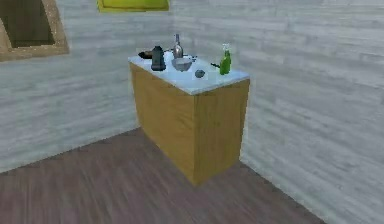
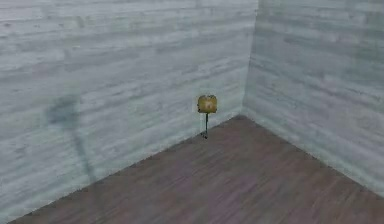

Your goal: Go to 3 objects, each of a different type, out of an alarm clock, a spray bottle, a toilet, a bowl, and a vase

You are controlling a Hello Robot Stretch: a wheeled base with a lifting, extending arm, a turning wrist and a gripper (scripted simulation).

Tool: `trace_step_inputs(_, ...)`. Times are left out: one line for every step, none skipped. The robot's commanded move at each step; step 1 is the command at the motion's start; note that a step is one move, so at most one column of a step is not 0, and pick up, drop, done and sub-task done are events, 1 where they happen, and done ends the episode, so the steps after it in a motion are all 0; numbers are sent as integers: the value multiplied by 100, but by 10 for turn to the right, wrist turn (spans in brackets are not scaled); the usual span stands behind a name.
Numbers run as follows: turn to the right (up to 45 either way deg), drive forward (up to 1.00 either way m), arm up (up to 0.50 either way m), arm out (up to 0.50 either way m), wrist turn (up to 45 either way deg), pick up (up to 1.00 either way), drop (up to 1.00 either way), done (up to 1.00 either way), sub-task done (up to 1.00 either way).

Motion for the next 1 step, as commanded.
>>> trace_step_inputs(60,0,0,0,0,0,0,0,0)
